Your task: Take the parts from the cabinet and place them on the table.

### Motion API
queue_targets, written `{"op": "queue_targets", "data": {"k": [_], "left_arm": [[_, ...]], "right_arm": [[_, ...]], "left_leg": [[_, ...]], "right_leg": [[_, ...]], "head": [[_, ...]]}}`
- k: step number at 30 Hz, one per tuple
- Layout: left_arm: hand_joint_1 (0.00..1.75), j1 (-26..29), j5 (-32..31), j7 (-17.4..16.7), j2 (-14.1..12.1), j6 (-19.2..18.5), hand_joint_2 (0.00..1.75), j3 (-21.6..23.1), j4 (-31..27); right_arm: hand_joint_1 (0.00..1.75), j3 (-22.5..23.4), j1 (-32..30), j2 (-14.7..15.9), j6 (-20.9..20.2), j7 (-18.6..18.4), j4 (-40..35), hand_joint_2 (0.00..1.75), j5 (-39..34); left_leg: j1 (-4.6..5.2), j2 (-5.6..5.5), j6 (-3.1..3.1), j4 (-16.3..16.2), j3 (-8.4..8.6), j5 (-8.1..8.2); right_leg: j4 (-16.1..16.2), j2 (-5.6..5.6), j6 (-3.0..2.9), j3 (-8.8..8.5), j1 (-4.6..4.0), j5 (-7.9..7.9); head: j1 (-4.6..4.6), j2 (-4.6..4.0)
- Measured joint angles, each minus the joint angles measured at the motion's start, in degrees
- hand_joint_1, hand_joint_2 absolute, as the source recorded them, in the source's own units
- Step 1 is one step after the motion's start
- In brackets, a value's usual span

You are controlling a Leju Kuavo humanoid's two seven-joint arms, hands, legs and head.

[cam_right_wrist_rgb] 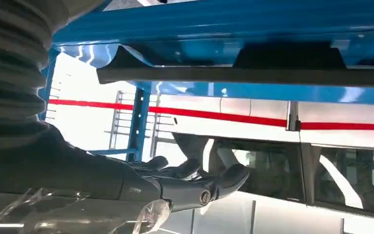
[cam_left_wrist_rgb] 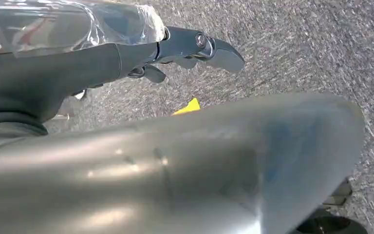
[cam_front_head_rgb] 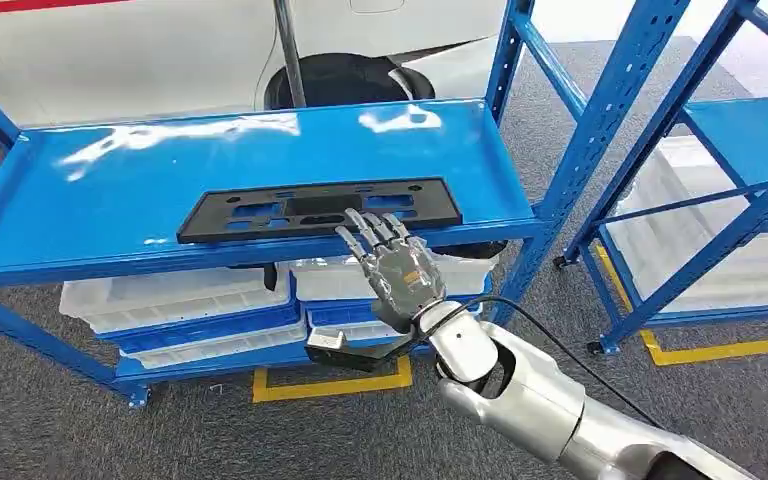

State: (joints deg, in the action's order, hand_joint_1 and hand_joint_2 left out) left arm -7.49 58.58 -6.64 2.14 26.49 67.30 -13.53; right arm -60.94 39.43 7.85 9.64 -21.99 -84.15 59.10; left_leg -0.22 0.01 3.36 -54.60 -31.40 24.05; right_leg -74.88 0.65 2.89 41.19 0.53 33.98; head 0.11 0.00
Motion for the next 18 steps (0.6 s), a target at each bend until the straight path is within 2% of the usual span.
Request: {"op": "queue_targets", "data": {"k": [1,2,3,4,5,6,8,10,11,12,14,15,16,17,18], "left_arm": [[0.00,0.1,0.0,0.0,0.0,0.0,0.00,0.0,0.0],[0.00,0.2,0.0,0.0,0.0,0.0,0.00,0.0,0.0],[0.00,0.1,0.0,0.0,0.0,0.0,0.00,0.0,0.0],[0.00,0.1,0.1,0.0,0.0,0.0,0.00,0.0,0.0],[0.00,0.0,0.2,0.1,0.0,0.0,0.00,0.0,0.0],[0.00,-0.1,0.2,0.1,0.0,0.0,0.00,0.0,0.0],[0.00,0.0,0.2,0.2,0.0,0.0,0.00,0.0,0.0],[0.00,0.0,0.3,0.2,0.0,0.0,0.00,0.0,0.0],[0.00,-0.1,0.3,0.2,0.0,0.0,0.00,0.0,0.0],[0.00,-0.2,0.3,0.2,0.0,0.0,0.00,0.0,0.0],[0.00,-0.1,0.3,0.2,0.0,0.0,0.00,0.0,0.0],[0.00,0.0,0.3,0.2,0.0,0.0,0.00,0.0,0.0],[0.00,0.1,0.3,0.2,0.0,0.0,0.00,0.0,0.0],[0.00,0.1,0.3,0.2,0.0,0.0,0.00,0.0,0.0],[0.00,0.1,0.3,0.2,0.0,0.0,0.00,0.0,0.0]], "right_arm": [[0.00,0.0,0.0,0.0,0.0,0.0,0.0,1.75,0.0],[0.00,0.0,0.0,0.0,0.0,0.0,0.0,1.75,0.0],[0.00,0.0,0.0,0.0,0.0,0.0,0.0,1.75,0.0],[0.00,0.0,0.0,0.0,0.0,0.0,0.0,1.75,-0.1],[0.00,0.0,0.0,0.0,-0.1,0.0,0.0,1.75,-0.2],[0.00,0.0,0.1,0.0,-0.2,0.0,0.0,1.75,-0.3],[0.00,0.0,-0.1,0.0,-0.3,0.0,0.0,1.75,-0.3],[0.00,0.0,0.0,-0.1,-0.3,0.0,0.0,1.75,-0.3],[0.00,0.0,0.1,-0.1,-0.4,0.2,0.0,1.75,-0.4],[0.00,0.0,0.2,-0.1,-0.7,0.3,0.0,1.75,-0.5],[0.00,-0.1,0.1,-0.1,-1.3,0.6,0.0,1.75,-1.1],[0.00,-0.3,0.0,-0.1,-1.6,0.7,0.0,1.75,-1.2],[0.00,-0.4,-0.1,-0.1,-1.8,0.8,0.0,1.75,-1.5],[0.00,-0.5,-0.2,-0.1,-1.9,1.0,0.0,1.75,-1.6],[0.00,-0.5,-0.2,-0.1,-2.1,1.2,0.0,1.75,-1.7]], "left_leg": [[-0.08,-0.03,-0.12,0.0,0.44,0.33],[-0.17,-0.07,-0.32,0.0,0.96,0.71],[-0.28,-0.11,-0.60,0.0,1.67,1.21],[-0.31,-0.14,-0.95,-0.1,2.23,1.74],[0.09,-0.16,-1.39,-0.1,2.31,2.11],[0.12,-0.16,-1.67,-0.3,2.17,2.36],[0.04,-0.05,-1.95,0.0,2.27,2.45],[-0.24,0.04,-2.50,-0.4,2.14,3.20],[-0.25,0.03,-2.79,-2.9,1.22,4.41],[-0.32,0.01,-3.06,-7.2,-0.93,6.21],[-0.36,0.00,-3.32,-17.2,-6.72,9.60],[-0.36,0.00,-3.32,-20.1,-8.79,9.87],[-0.36,0.01,-3.27,-20.4,-9.67,9.09],[-0.34,0.00,-3.00,-17.4,-9.00,6.27],[-0.29,-0.02,-2.72,-12.6,-7.30,3.08]], "right_leg": [[1.3,-0.05,0.09,0.18,0.13,-1.92],[4.9,-0.14,0.14,-0.96,0.24,-4.79],[10.9,-0.36,0.20,-3.38,0.39,-8.63],[16.1,-0.65,0.36,-5.53,0.60,-11.50],[17.6,-0.68,0.45,-6.56,0.30,-10.49],[18.4,-0.60,-0.29,-6.71,0.30,-10.33],[18.3,-0.44,-0.97,-6.47,-0.08,-10.02],[18.5,-0.32,-1.72,-6.79,0.30,-9.96],[18.5,-0.33,-2.10,-7.04,0.32,-9.72],[18.5,-0.33,-2.34,-7.15,0.32,-9.59],[18.5,-0.31,-2.65,-7.30,0.19,-9.27],[18.5,-0.24,-2.73,-7.45,0.13,-9.08],[18.5,-0.09,-2.75,-7.69,0.10,-8.91],[18.5,0.06,-2.70,-8.27,0.04,-8.54],[18.5,0.19,-2.63,-8.84,-0.02,-8.19]], "head": [[0.00,0.00],[0.00,0.00],[0.00,0.00],[-0.02,0.00],[0.02,0.00],[0.07,0.00],[0.09,0.00],[0.04,0.00],[0.22,0.00],[0.24,0.00],[0.26,0.00],[0.24,0.00],[0.26,0.00],[0.26,0.00],[0.26,0.00]]}}
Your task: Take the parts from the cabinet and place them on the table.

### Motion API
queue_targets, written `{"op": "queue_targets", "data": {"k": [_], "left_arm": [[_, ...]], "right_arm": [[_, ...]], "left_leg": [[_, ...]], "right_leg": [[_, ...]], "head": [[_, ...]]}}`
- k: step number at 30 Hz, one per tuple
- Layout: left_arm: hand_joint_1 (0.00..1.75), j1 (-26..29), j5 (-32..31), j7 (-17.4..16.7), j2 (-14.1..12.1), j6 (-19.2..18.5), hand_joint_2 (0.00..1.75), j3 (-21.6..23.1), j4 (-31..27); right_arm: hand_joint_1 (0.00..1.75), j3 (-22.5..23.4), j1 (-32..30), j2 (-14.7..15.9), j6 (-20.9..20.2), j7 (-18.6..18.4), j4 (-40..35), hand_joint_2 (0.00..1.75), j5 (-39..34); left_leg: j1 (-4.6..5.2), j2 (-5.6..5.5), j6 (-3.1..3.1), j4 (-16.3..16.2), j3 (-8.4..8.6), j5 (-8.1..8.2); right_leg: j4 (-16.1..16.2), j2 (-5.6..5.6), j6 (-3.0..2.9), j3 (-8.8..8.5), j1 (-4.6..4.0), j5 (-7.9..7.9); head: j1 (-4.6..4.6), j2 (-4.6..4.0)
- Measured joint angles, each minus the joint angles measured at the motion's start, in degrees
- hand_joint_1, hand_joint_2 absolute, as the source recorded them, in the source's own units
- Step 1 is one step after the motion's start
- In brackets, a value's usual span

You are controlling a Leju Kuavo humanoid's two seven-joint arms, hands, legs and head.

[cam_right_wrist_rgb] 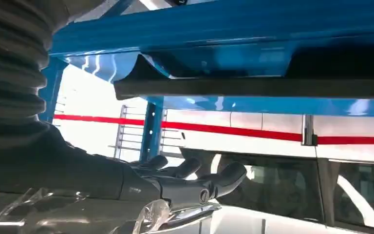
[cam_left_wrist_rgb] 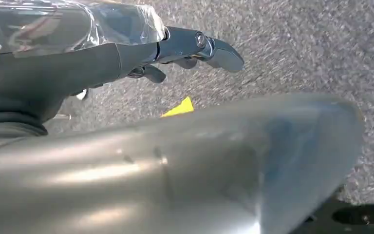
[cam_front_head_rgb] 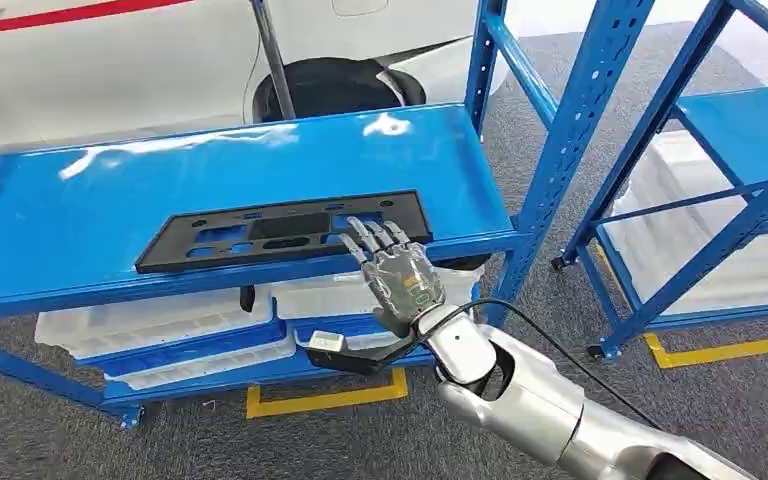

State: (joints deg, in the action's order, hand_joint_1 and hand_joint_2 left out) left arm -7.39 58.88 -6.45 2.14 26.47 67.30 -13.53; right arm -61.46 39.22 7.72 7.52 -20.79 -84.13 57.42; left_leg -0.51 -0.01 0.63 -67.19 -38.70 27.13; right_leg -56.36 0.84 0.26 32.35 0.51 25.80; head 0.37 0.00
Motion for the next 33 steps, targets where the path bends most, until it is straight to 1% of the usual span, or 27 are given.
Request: {"op": "queue_targets", "data": {"k": [1,2,3,5,7,8,9,10,11,12,13,14,15,16,17,18,19,21,23,24,26,27,28,29,30,32,33], "left_arm": [[0.00,0.0,0.0,0.0,0.0,0.0,0.00,0.0,0.0],[0.00,-0.1,0.0,0.0,0.0,0.0,0.00,0.0,0.0],[0.00,-0.2,0.0,0.0,0.0,0.0,0.00,0.0,0.0],[0.00,-0.3,0.0,0.0,0.0,0.0,0.00,0.0,0.0],[0.00,-0.2,0.0,0.0,0.0,0.0,0.00,0.0,0.0],[0.00,-0.2,0.0,0.0,0.0,0.0,0.00,0.0,0.0],[0.00,-0.3,-0.1,0.0,0.0,0.0,0.00,0.0,0.0],[0.00,-0.3,-0.1,0.0,0.1,0.0,0.00,0.0,0.0],[0.00,-0.3,-0.1,0.0,0.1,0.0,0.00,0.0,0.0],[0.00,-0.3,-0.1,0.0,0.2,0.0,0.00,0.0,0.0],[0.00,-0.2,-0.1,0.0,0.2,0.0,0.00,0.0,0.0],[0.00,-0.1,-0.1,0.0,0.2,0.0,0.00,0.0,0.0],[0.00,-0.1,-0.1,0.0,0.2,0.0,0.00,0.0,0.0],[0.00,-0.2,-0.1,0.0,0.2,0.0,0.00,0.0,0.0],[0.00,-0.2,-0.1,0.0,0.2,0.0,0.00,0.0,0.0],[0.00,-0.3,-0.1,0.0,0.2,0.0,0.00,0.0,0.0],[0.00,-0.4,-0.1,0.0,0.2,0.0,0.00,0.0,0.0],[0.00,-0.3,-0.1,0.1,0.2,-0.1,0.00,0.0,0.0],[0.00,-0.3,-0.1,0.1,0.2,-0.1,0.00,0.0,0.0],[0.00,-0.4,-0.1,0.1,0.2,-0.1,0.00,0.0,0.0],[0.00,-0.4,-0.1,0.3,0.2,-0.1,0.00,0.0,0.0],[0.00,-0.3,-0.1,0.3,0.2,-0.1,0.00,0.0,0.0],[0.00,-0.2,-0.1,0.3,0.2,-0.1,0.00,0.0,0.0],[0.00,-0.2,-0.1,0.3,0.2,-0.1,0.00,0.0,0.0],[0.00,-0.2,-0.1,0.3,0.2,-0.1,0.00,0.0,0.0],[0.00,-0.3,-0.1,0.3,0.2,-0.1,0.00,0.0,0.0],[0.00,-0.3,-0.1,0.3,0.2,-0.1,0.00,0.0,0.0]], "right_arm": [[0.00,0.0,0.0,0.0,-0.3,0.2,0.0,1.75,-0.3],[0.00,-0.1,0.1,0.0,-0.6,0.4,0.0,1.75,-0.7],[0.00,-0.3,0.2,0.0,-0.9,0.6,0.0,1.75,-0.9],[0.00,-0.5,0.2,0.0,-1.1,0.8,0.0,1.75,-1.2],[0.00,-0.8,0.3,0.0,-1.2,1.0,0.0,1.75,-1.3],[0.00,-0.8,0.3,0.0,-1.2,1.0,0.0,1.75,-1.4],[0.00,-0.8,0.4,0.0,-1.2,1.1,0.0,1.75,-1.4],[0.00,-0.9,0.5,0.0,-1.2,1.1,0.0,1.75,-1.4],[0.00,-0.9,0.4,0.0,-1.2,1.1,0.0,1.75,-1.4],[0.00,-1.0,0.3,0.1,-1.2,1.2,0.1,1.75,-1.4],[0.00,-1.1,0.2,0.1,-1.2,1.3,0.1,1.75,-1.4],[0.00,-1.2,0.2,0.1,-1.2,1.3,0.2,1.75,-1.4],[0.00,-1.2,0.2,0.1,-1.3,1.4,0.2,1.75,-1.4],[0.00,-1.3,0.2,0.1,-1.3,1.5,0.2,1.75,-1.4],[0.00,-1.3,0.2,0.1,-1.4,1.6,0.3,1.75,-1.3],[0.00,-1.4,0.3,0.1,-1.4,1.7,0.3,1.75,-1.3],[0.00,-1.6,0.3,0.0,-1.6,1.9,0.3,1.75,-1.4],[0.00,-1.9,0.2,0.0,-1.6,2.0,0.3,1.75,-1.6],[0.00,-2.1,0.3,-0.2,-1.7,2.1,0.3,1.75,-1.6],[0.00,-2.1,0.4,-0.2,-1.7,2.2,0.3,1.75,-1.6],[0.00,-2.3,0.4,-0.3,-1.7,2.3,0.3,1.75,-1.6],[0.00,-2.5,0.3,-0.3,-1.7,2.3,0.3,1.75,-1.6],[0.00,-2.5,0.3,-0.3,-1.7,2.3,0.3,1.75,-1.6],[0.00,-2.6,0.2,-0.3,-1.7,2.3,0.3,1.75,-1.6],[0.00,-2.6,0.2,-0.3,-1.8,2.4,0.3,1.75,-1.6],[0.00,-2.7,0.3,-0.4,-2.1,2.7,0.3,1.75,-1.7],[0.00,-2.7,0.3,-0.5,-2.1,3.0,0.3,1.75,-1.7]], "left_leg": [[0.15,-0.02,0.47,5.4,2.06,-3.33],[0.40,-0.08,1.07,10.0,3.55,-5.53],[0.72,-0.06,1.34,10.6,4.42,-4.51],[0.92,-0.05,1.27,11.6,4.78,-4.28],[0.62,-0.05,1.49,12.0,5.17,-4.23],[0.35,-0.07,1.61,12.3,5.52,-4.28],[0.28,-0.03,2.01,12.3,5.72,-4.05],[0.28,-0.01,2.26,12.3,5.93,-3.89],[0.29,-0.01,2.43,12.3,6.07,-3.73],[0.27,-0.02,2.53,12.3,6.19,-3.55],[0.20,-0.05,2.49,12.3,6.38,-3.42],[0.14,-0.10,2.40,12.3,6.68,-3.19],[0.01,-0.19,2.20,12.3,7.12,-2.91],[-0.14,-0.28,1.97,12.2,7.69,-2.55],[-0.11,-0.34,1.50,12.2,8.06,-2.14],[0.28,-0.38,1.06,11.9,8.07,-1.75],[0.41,-0.36,0.89,11.9,7.93,-1.63],[0.33,-0.27,0.64,12.3,8.05,-1.72],[0.04,-0.24,0.19,11.3,7.76,-0.92],[0.02,-0.23,-0.12,8.6,6.53,0.58],[-0.05,-0.22,-0.57,-1.3,1.39,4.70],[-0.06,-0.22,-0.60,-5.7,-1.18,6.03],[-0.06,-0.22,-0.49,-8.2,-2.95,6.04],[-0.04,-0.23,-0.22,-7.4,-3.17,4.77],[0.18,-0.24,0.19,-3.5,-1.72,1.96],[0.65,-0.27,1.25,8.0,3.27,-4.17],[0.95,-0.32,1.77,10.9,4.77,-4.04]], "right_leg": [[0.0,0.03,0.10,-0.62,-0.03,0.34],[0.1,0.05,0.24,-0.89,0.04,0.67],[0.1,0.15,0.54,-1.10,-0.34,0.89],[0.2,0.30,0.99,-0.93,-0.18,1.02],[0.3,0.29,1.59,-1.23,-0.31,1.45],[-0.8,0.00,1.86,-1.02,0.00,2.11],[-3.7,-0.15,2.05,0.38,-0.13,3.72],[-9.0,-0.19,2.25,3.13,-0.08,6.13],[-13.5,-0.19,2.40,5.61,-0.04,7.80],[-17.8,-0.20,2.52,8.24,-0.03,8.87],[-19.1,-0.22,2.60,9.50,0.05,8.40],[-17.4,-0.27,2.63,9.26,0.15,6.50],[-13.5,-0.39,2.68,7.65,0.28,3.71],[-7.8,-0.53,2.77,5.05,0.43,0.49],[-2.4,-0.78,2.96,2.59,0.63,-2.04],[-0.8,-0.85,3.07,1.70,0.59,-1.23],[-0.6,-0.57,2.29,1.89,0.55,-1.34],[-0.6,-0.44,1.61,2.06,0.23,-1.18],[-0.3,-0.43,0.83,1.77,0.55,-1.22],[-0.3,-0.45,0.49,1.60,0.55,-1.06],[-0.4,-0.48,0.19,1.52,0.45,-0.84],[-0.4,-0.64,-0.01,1.41,0.24,-0.68],[-0.4,-0.53,-0.05,1.26,0.05,-0.55],[-0.4,-0.37,-0.07,0.99,-0.09,-0.37],[-0.4,-0.35,-0.14,0.57,-0.21,-0.12],[-0.3,-0.23,-0.09,-0.43,-0.38,0.44],[-0.2,-0.20,0.02,-0.63,-0.42,0.65]], "head": [[0.00,0.00],[0.00,0.00],[0.00,0.00],[-0.07,0.00],[-0.04,0.00],[-0.07,0.00],[-0.13,0.00],[-0.13,0.00],[-0.15,0.00],[-0.15,0.00],[-0.15,0.00],[-0.15,0.00],[-0.15,0.00],[-0.15,0.00],[-0.17,0.00],[-0.17,0.00],[-0.06,0.00],[-0.07,0.00],[-0.09,0.00],[0.00,0.00],[0.02,0.00],[0.09,0.00],[0.09,0.00],[0.07,0.00],[0.07,0.00],[0.07,0.00],[0.04,0.00]]}}
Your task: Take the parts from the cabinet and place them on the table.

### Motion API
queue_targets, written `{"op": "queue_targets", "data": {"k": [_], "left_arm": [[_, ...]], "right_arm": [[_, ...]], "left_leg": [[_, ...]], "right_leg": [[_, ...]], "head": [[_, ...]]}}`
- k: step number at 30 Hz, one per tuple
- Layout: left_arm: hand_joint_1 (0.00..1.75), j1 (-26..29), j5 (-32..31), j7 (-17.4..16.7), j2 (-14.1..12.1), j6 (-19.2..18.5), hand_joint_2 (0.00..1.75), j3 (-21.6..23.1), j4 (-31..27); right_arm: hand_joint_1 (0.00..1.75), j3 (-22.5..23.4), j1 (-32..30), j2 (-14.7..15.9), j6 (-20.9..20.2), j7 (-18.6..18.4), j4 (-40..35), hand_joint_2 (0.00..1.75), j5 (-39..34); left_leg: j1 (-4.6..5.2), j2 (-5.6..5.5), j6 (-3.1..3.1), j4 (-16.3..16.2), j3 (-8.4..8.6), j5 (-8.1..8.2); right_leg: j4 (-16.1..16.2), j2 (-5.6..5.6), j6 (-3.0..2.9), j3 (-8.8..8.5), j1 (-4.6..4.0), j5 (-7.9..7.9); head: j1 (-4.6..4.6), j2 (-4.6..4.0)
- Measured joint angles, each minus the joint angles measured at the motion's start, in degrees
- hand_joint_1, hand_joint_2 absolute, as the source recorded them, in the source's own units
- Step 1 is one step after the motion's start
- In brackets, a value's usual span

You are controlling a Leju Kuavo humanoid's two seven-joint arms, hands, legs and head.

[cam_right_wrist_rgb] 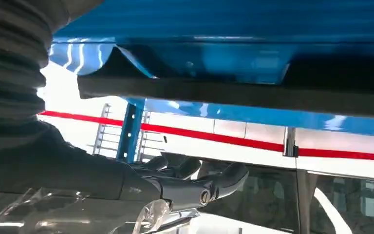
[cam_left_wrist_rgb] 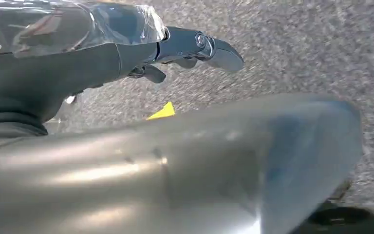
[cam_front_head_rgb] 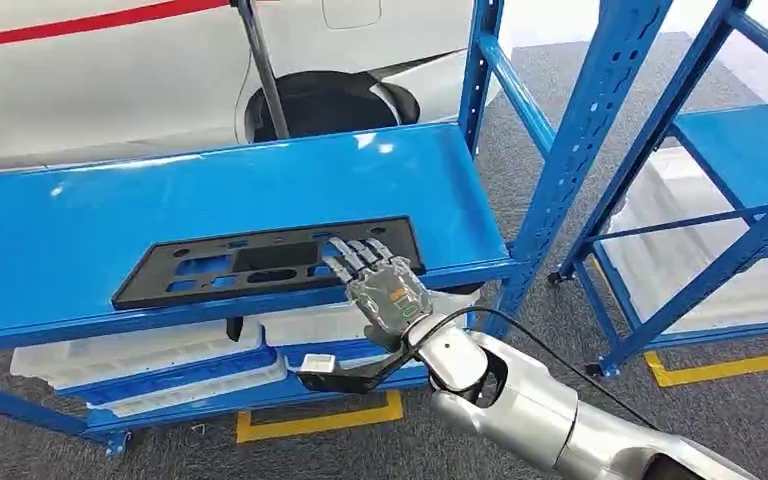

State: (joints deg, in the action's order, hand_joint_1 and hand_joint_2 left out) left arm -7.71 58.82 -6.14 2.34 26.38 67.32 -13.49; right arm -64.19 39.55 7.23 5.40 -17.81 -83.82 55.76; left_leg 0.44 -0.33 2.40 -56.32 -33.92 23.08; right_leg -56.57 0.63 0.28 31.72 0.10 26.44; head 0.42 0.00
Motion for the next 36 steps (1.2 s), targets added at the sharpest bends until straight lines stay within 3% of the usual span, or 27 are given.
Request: {"op": "queue_targets", "data": {"k": [1,3,4,5,6,9,10,11,12,14,15,16,19,21,22,25,26,27,28,29,30,31,34,36], "left_arm": [[0.00,-0.1,0.0,0.0,0.0,0.0,0.00,0.0,0.0],[0.00,-0.1,0.0,0.0,0.0,0.0,0.00,0.0,0.0],[0.00,-0.1,0.0,0.0,0.1,0.0,0.00,0.0,0.0],[0.00,-0.1,0.0,0.0,0.1,0.0,0.00,0.0,0.0],[0.00,-0.1,0.0,0.1,0.1,0.0,0.00,0.0,0.0],[0.00,-0.2,0.1,0.2,0.2,0.0,0.00,0.0,0.0],[0.00,-0.1,0.1,0.3,0.2,0.0,0.00,0.0,0.0],[0.00,0.0,0.1,0.3,0.3,0.0,0.00,0.0,0.0],[0.00,0.0,0.1,0.3,0.2,0.0,0.00,0.0,0.0],[0.00,0.0,0.2,0.3,0.2,0.0,0.00,0.0,0.0],[0.00,0.0,0.1,0.3,0.2,0.0,0.00,0.0,0.0],[0.00,-0.1,0.2,0.3,0.2,0.0,0.00,0.0,0.0],[0.00,-0.1,0.2,0.3,0.2,0.0,0.00,0.0,0.0],[0.00,-0.1,0.3,0.3,0.2,0.0,0.00,0.0,0.0],[0.00,-0.2,0.3,0.4,0.2,0.0,0.00,0.0,0.0],[0.00,0.0,0.4,0.5,0.3,0.0,0.00,0.0,0.0],[0.00,0.1,0.4,0.5,0.3,0.0,0.00,0.0,0.0],[0.00,0.1,0.4,0.5,0.3,0.0,0.00,0.0,0.0],[0.00,0.1,0.4,0.5,0.3,0.0,0.00,0.0,0.0],[0.00,0.0,0.4,0.5,0.3,0.0,0.00,0.0,0.0],[0.00,0.0,0.4,0.5,0.3,0.0,0.00,0.0,0.0],[0.00,-0.1,0.4,0.5,0.2,0.0,0.00,0.0,0.0],[0.00,-0.1,0.4,0.5,0.2,0.0,0.00,0.0,0.0],[0.00,0.0,0.4,0.5,0.2,0.0,0.00,0.0,0.0]], "right_arm": [[0.00,-0.1,0.1,0.0,-0.1,0.2,0.0,1.75,0.0],[0.00,-0.4,0.1,-0.2,-0.4,0.5,0.0,1.75,0.0],[0.00,-0.7,0.1,-0.3,-0.4,0.7,0.0,1.75,0.0],[0.00,-0.7,0.1,-0.4,-0.4,0.8,0.0,1.75,0.0],[0.00,-0.9,0.1,-0.4,-0.5,0.9,0.0,1.75,0.0],[0.00,-1.3,0.0,-0.4,-0.6,1.0,0.0,1.75,0.0],[0.00,-1.4,-0.1,-0.4,-0.6,1.0,0.0,1.75,0.0],[0.00,-1.6,-0.2,-0.3,-0.6,1.0,0.0,1.75,0.0],[0.00,-1.7,-0.2,-0.3,-0.6,1.0,0.1,1.75,0.0],[0.00,-1.9,-0.1,-0.3,-0.6,1.0,0.1,1.75,0.0],[0.00,-2.1,-0.1,-0.3,-0.6,1.0,0.1,1.75,0.0],[0.00,-2.2,0.0,-0.4,-0.6,1.0,0.1,1.75,0.0],[0.00,-2.3,-0.1,-0.4,-0.6,1.0,0.1,1.75,0.0],[0.00,-2.3,0.1,-0.5,-0.6,1.0,0.1,1.75,0.0],[0.00,-2.3,0.1,-0.5,-0.6,1.0,0.1,1.75,0.0],[0.00,-2.5,0.0,-0.6,-0.6,1.0,0.2,1.75,0.0],[0.00,-2.5,0.0,-0.6,-0.6,1.0,0.2,1.75,0.0],[0.00,-2.5,-0.1,-0.6,-0.7,1.0,0.2,1.75,0.0],[0.00,-2.5,0.0,-0.6,-0.7,1.0,0.2,1.75,0.0],[0.00,-2.5,0.0,-0.7,-0.7,1.0,0.2,1.75,0.0],[0.00,-2.5,0.0,-0.8,-0.8,1.1,0.2,1.75,-0.1],[0.00,-2.5,0.1,-0.8,-0.8,1.1,0.2,1.75,-0.2],[0.00,-2.5,0.1,-0.8,-1.0,1.1,0.2,1.75,-0.2],[0.00,-2.4,0.2,-0.8,-1.0,1.2,0.2,1.75,-0.2]], "left_leg": [[0.23,0.14,-0.13,0.7,0.06,0.06],[0.57,0.10,0.12,0.6,0.01,0.31],[0.48,0.10,0.24,1.0,0.21,0.21],[-0.37,0.18,0.42,1.7,0.99,-0.10],[-0.28,0.14,0.63,1.9,1.43,-0.08],[-0.35,0.15,1.16,1.9,1.97,0.28],[-0.39,0.12,1.16,1.9,2.11,0.50],[-0.46,0.06,1.04,1.9,2.39,0.72],[-0.54,0.03,0.91,1.9,2.71,1.01],[-0.74,-0.06,0.41,1.8,3.66,1.72],[-0.58,-0.07,-0.03,1.7,3.86,2.13],[-0.24,-0.10,-0.34,1.5,3.69,2.41],[-0.40,0.04,-0.73,1.8,3.78,2.65],[-0.71,0.04,-1.27,0.6,3.46,3.64],[-0.71,0.09,-1.64,-2.6,1.88,5.46],[-0.88,0.09,-2.21,-17.4,-6.01,10.99],[-0.89,0.09,-2.21,-18.9,-7.31,10.65],[-0.87,0.09,-2.14,-17.1,-6.91,8.98],[-0.86,0.08,-1.84,-12.9,-5.13,6.21],[-0.82,0.08,-1.42,-6.7,-2.43,2.85],[-0.51,0.08,-0.65,-0.8,0.14,-0.05],[-0.22,0.14,-0.21,0.9,0.98,0.72],[0.21,0.06,-0.10,1.2,0.98,0.89],[-0.53,0.09,0.17,2.3,2.18,0.52]], "right_leg": [[0.0,0.14,0.26,0.07,-0.25,0.15],[0.2,0.15,0.77,0.01,0.04,0.31],[0.4,0.15,1.05,-0.14,0.02,0.36],[0.1,0.07,1.40,-0.16,-0.06,0.81],[-1.7,-0.10,1.68,0.34,-0.18,1.74],[-15.3,-0.16,2.26,7.50,0.18,7.44],[-18.5,-0.16,2.42,9.71,0.26,7.67],[-18.2,-0.17,2.56,10.37,0.39,6.20],[-15.3,-0.22,2.68,9.54,0.53,3.76],[-4.5,-0.49,2.91,4.96,0.89,-2.38],[-0.3,-0.73,3.03,3.26,1.08,-3.31],[0.1,-0.39,2.63,2.88,0.69,-2.78],[0.1,-0.19,1.35,3.11,0.48,-2.55],[0.3,-0.19,0.66,2.78,0.86,-2.51],[0.3,-0.23,0.38,2.67,0.89,-2.36],[0.3,-0.19,-0.06,2.61,0.85,-2.02],[0.2,-0.16,-0.08,2.51,0.83,-1.91],[0.2,-0.12,-0.01,2.27,0.78,-1.76],[0.3,0.03,0.06,1.91,0.76,-1.56],[0.3,0.05,0.14,1.39,0.64,-1.30],[0.4,0.09,0.23,1.00,0.66,-1.03],[0.3,0.09,0.54,0.88,0.27,-0.83],[0.6,-0.02,1.40,0.74,0.72,-0.55],[0.1,-0.17,2.04,0.62,0.73,0.01]], "head": [[0.00,0.00],[0.00,0.00],[0.00,0.00],[0.02,0.00],[-0.11,0.00],[-0.15,0.00],[-0.15,0.00],[-0.15,0.00],[-0.17,0.00],[-0.15,0.00],[-0.17,0.00],[-0.17,0.00],[-0.09,0.00],[-0.07,0.00],[0.04,0.00],[0.07,0.00],[0.07,0.00],[0.07,0.00],[0.09,0.00],[0.09,0.00],[0.09,0.00],[0.00,-0.02],[0.04,0.00],[0.02,0.00]]}}
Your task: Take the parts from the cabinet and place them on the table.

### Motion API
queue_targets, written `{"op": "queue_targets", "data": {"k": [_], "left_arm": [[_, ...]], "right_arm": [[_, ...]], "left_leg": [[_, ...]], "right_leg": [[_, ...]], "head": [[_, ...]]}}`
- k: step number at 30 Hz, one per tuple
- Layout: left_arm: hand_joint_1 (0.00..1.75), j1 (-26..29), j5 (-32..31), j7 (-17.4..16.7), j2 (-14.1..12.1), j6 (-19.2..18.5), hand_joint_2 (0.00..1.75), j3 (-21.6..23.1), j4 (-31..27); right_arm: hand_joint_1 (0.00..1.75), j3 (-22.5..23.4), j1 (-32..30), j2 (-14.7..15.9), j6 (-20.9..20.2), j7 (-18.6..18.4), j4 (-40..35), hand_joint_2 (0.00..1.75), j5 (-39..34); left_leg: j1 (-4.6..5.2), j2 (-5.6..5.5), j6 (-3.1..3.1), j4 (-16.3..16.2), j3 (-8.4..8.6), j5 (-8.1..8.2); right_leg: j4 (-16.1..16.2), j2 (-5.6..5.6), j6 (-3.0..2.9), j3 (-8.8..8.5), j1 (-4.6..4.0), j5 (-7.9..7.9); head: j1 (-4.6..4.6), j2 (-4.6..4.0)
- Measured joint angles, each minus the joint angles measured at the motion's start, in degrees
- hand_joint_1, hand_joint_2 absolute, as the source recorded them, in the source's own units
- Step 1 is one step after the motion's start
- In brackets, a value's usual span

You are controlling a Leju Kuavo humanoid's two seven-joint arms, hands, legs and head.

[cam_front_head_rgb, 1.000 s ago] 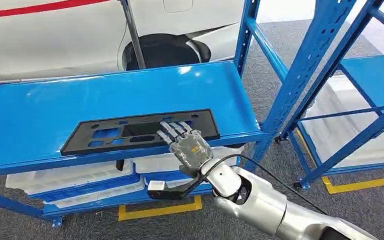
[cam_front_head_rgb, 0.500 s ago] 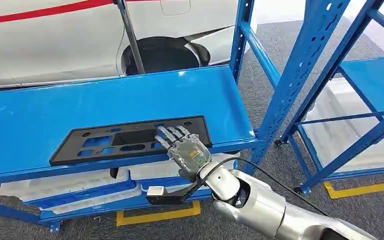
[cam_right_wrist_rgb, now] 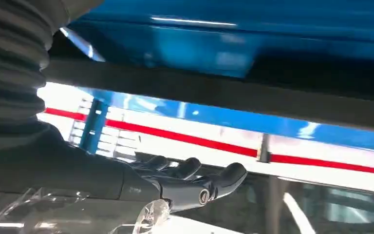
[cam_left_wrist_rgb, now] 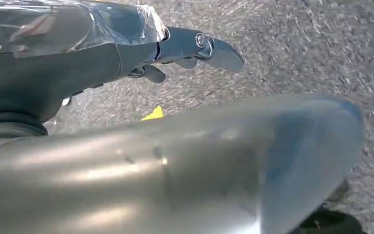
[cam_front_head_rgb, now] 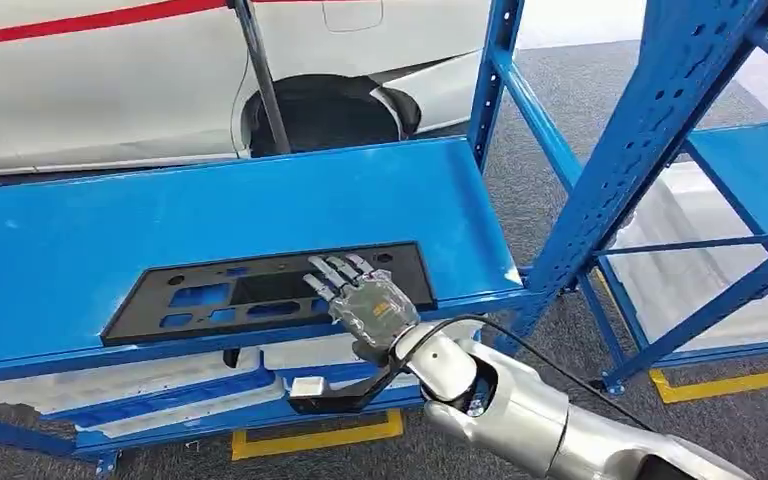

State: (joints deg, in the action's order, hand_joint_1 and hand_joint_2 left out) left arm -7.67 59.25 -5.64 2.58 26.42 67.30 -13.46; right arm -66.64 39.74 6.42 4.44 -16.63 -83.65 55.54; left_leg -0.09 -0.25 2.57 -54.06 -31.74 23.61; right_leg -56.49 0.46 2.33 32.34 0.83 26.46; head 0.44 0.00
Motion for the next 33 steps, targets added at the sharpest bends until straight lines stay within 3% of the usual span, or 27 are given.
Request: {"op": "queue_targets", "data": {"k": [1,3,4,5,6,7,9,10,11,14,16,17,19,20,21,22,23,24,25,27,28,29,31,32,33], "left_arm": [[0.00,-0.1,0.0,0.1,0.0,0.0,0.00,0.0,0.0],[0.00,-0.2,0.0,0.1,0.0,0.0,0.00,0.0,0.0],[0.00,-0.2,-0.1,0.1,0.1,0.0,0.00,0.0,0.0],[0.00,-0.1,0.0,0.1,0.1,0.0,0.00,0.0,0.0],[0.00,0.0,0.0,0.1,0.1,0.0,0.00,0.0,0.0],[0.00,0.0,0.0,0.1,0.1,0.0,0.00,0.0,0.0],[0.00,0.0,0.0,0.1,0.1,0.0,0.00,0.0,0.0],[0.00,-0.1,0.0,0.1,0.1,0.0,0.00,0.0,0.0],[0.00,-0.2,0.0,0.1,0.1,0.0,0.00,0.0,0.0],[0.00,-0.1,0.1,0.2,0.1,0.0,0.00,0.0,0.0],[0.00,-0.2,0.2,0.2,0.1,0.0,0.00,0.0,0.0],[0.00,-0.2,0.2,0.3,0.1,0.0,0.00,0.0,0.0],[0.00,-0.2,0.4,0.3,0.1,0.0,0.00,0.0,0.0],[0.00,-0.1,0.5,0.3,0.1,-0.2,0.00,0.0,0.0],[0.00,0.0,0.7,0.3,0.1,-0.2,0.00,0.0,0.0],[0.00,0.0,0.7,0.3,0.1,-0.5,0.00,0.0,0.0],[0.00,0.0,0.7,0.3,0.1,-0.5,0.00,0.0,0.0],[0.00,0.0,0.7,0.3,0.1,-0.5,0.00,0.0,0.0],[0.00,-0.1,0.7,0.4,0.1,-0.5,0.00,0.0,0.0],[0.00,-0.2,0.8,0.6,0.1,-0.6,0.00,0.0,0.0],[0.00,-0.2,0.9,0.7,0.2,-0.6,0.00,0.0,0.0],[0.00,0.0,1.0,0.7,0.2,-0.6,0.00,0.0,0.0],[0.00,0.0,0.9,0.8,0.2,-0.6,0.00,0.0,0.0],[0.00,0.0,0.9,0.8,0.2,-0.6,1.75,0.0,0.0],[0.00,0.0,0.9,0.8,0.2,-0.6,1.75,0.0,0.0]], "right_arm": [[0.00,0.0,0.1,0.0,0.0,0.0,0.0,1.75,-0.1],[0.00,0.0,0.0,0.0,-0.1,0.3,0.0,1.75,-0.5],[0.00,-0.1,-0.1,0.0,-0.4,0.3,0.1,1.75,-0.6],[0.00,-0.1,-0.1,0.1,-0.7,0.4,0.2,1.75,-0.9],[0.00,-0.1,-0.2,0.1,-1.0,0.4,0.3,1.75,-1.0],[0.00,-0.2,-0.1,0.1,-1.3,0.4,0.3,1.75,-1.2],[0.00,-0.1,-0.1,0.1,-1.6,0.5,0.4,1.75,-1.5],[0.00,-0.2,0.0,0.1,-1.7,0.5,0.4,1.75,-1.6],[0.00,-0.2,0.1,0.0,-1.8,0.5,0.4,1.75,-1.6],[0.00,-0.3,0.1,0.0,-2.1,0.5,0.6,1.75,-1.6],[0.00,-0.3,0.2,-0.1,-2.1,0.5,0.7,1.75,-1.7],[0.00,-0.3,0.2,-0.1,-2.1,0.5,0.7,1.75,-1.7],[0.00,-0.4,0.2,-0.1,-2.2,0.5,0.7,1.75,-1.8],[0.00,-0.5,0.2,-0.1,-2.3,0.4,0.7,1.75,-1.9],[0.00,-0.6,0.2,-0.1,-2.5,0.4,0.7,1.75,-2.2],[0.00,-0.6,0.2,-0.1,-2.8,0.4,0.8,1.75,-2.4],[0.00,-0.6,0.2,-0.1,-3.1,0.4,0.8,1.75,-2.7],[0.00,-0.6,0.2,-0.1,-3.6,0.4,0.8,1.75,-3.1],[0.00,-0.6,0.2,-0.1,-4.0,0.5,0.8,1.75,-3.6],[0.00,-0.7,0.5,-0.1,-4.7,0.6,0.9,1.75,-4.2],[0.00,-0.7,0.5,0.0,-5.0,0.6,0.9,1.75,-4.6],[0.00,-0.7,0.5,0.0,-5.1,0.6,0.9,1.75,-4.7],[0.00,-1.0,0.6,0.0,-5.2,0.6,0.9,1.75,-4.7],[0.00,-1.0,0.7,0.0,-5.2,0.6,0.9,1.75,-4.8],[0.00,-1.0,0.7,0.0,-5.2,0.6,0.9,1.75,-4.8]], "left_leg": [[-0.08,0.01,0.23,0.3,0.44,0.02],[-0.02,0.02,0.61,0.3,0.88,0.32],[0.00,0.01,0.69,0.3,1.03,0.50],[0.00,-0.01,0.74,0.2,1.17,0.68],[-0.03,-0.05,0.67,0.2,1.45,0.91],[-0.07,-0.13,0.60,0.2,1.84,1.23],[-0.08,-0.24,0.12,0.2,2.88,2.10],[0.23,-0.23,-0.24,0.0,2.96,2.46],[0.50,-0.25,-0.50,-0.2,2.82,2.84],[0.33,-0.08,-0.90,0.3,2.98,3.09],[0.10,-0.03,-1.56,-1.8,2.27,4.53],[-0.01,-0.04,-1.99,-6.0,0.28,6.64],[-0.23,-0.03,-2.43,-16.3,-5.37,10.70],[-0.24,-0.03,-2.49,-19.8,-7.57,11.26],[-0.26,-0.03,-2.49,-20.3,-8.53,10.52],[-0.26,-0.03,-2.40,-17.8,-7.94,8.29],[-0.26,-0.03,-2.19,-13.4,-6.17,5.44],[-0.24,-0.03,-1.88,-6.1,-3.14,1.62],[-0.18,-0.04,-1.50,-0.8,-1.03,-0.16],[0.45,-0.11,-1.09,-0.3,-0.66,0.16],[0.13,-0.15,-1.74,0.0,-0.31,-0.13],[0.18,-0.19,-1.80,-0.1,-0.26,-0.05],[0.27,-0.30,-1.73,-0.1,-0.31,-0.03],[0.29,-0.34,-1.67,-0.1,-0.27,0.01],[0.29,-0.33,-1.56,-0.1,-0.25,0.07]], "right_leg": [[-2.5,-0.08,0.22,0.92,-0.16,1.32],[-12.0,-0.08,0.49,5.81,-0.17,5.49],[-16.3,-0.08,0.61,8.43,-0.17,6.69],[-18.7,-0.09,0.67,10.32,-0.17,6.60],[-17.8,-0.11,0.69,10.61,-0.14,5.16],[-14.1,-0.13,0.64,9.34,-0.11,2.34],[-2.6,-0.28,0.46,4.18,-0.05,-3.97],[-0.2,-0.36,0.29,2.85,-0.16,-3.73],[0.5,-0.26,-0.26,2.87,-0.07,-3.54],[0.4,-0.06,-1.04,2.96,-0.53,-3.11],[0.6,-0.10,-1.80,2.52,-0.07,-3.05],[0.6,-0.15,-2.04,2.42,-0.04,-2.94],[0.6,-0.14,-2.25,2.38,-0.09,-2.74],[0.6,-0.12,-2.31,2.32,-0.11,-2.59],[0.6,-0.04,-2.28,2.16,-0.11,-2.45],[0.6,0.08,-2.25,1.89,-0.12,-2.26],[0.6,0.21,-2.17,1.54,-0.12,-2.06],[0.6,0.28,-2.01,0.97,-0.15,-1.77],[0.6,0.30,-1.85,0.52,-0.15,-1.50],[0.9,0.36,-1.46,0.54,-0.28,-1.48],[0.4,0.36,-1.88,0.59,-0.86,-0.96],[0.6,0.36,-2.85,0.54,-0.72,-1.28],[0.8,0.32,-2.76,0.38,-0.69,-1.31],[1.1,0.27,-2.72,0.22,-0.69,-1.33],[1.2,0.25,-2.63,0.14,-0.69,-1.37]], "head": [[-0.09,0.00],[-0.09,0.00],[-0.11,0.00],[-0.13,0.00],[-0.13,0.00],[-0.13,0.00],[-0.13,0.00],[-0.13,0.00],[-0.13,0.00],[-0.07,0.00],[0.00,0.00],[0.09,0.00],[0.09,0.00],[0.09,0.00],[0.09,0.00],[0.09,0.00],[0.09,0.00],[0.09,0.00],[0.09,0.00],[0.07,0.00],[-0.04,0.00],[-0.04,0.00],[-0.04,0.00],[-0.04,0.00],[-0.04,0.00]]}}
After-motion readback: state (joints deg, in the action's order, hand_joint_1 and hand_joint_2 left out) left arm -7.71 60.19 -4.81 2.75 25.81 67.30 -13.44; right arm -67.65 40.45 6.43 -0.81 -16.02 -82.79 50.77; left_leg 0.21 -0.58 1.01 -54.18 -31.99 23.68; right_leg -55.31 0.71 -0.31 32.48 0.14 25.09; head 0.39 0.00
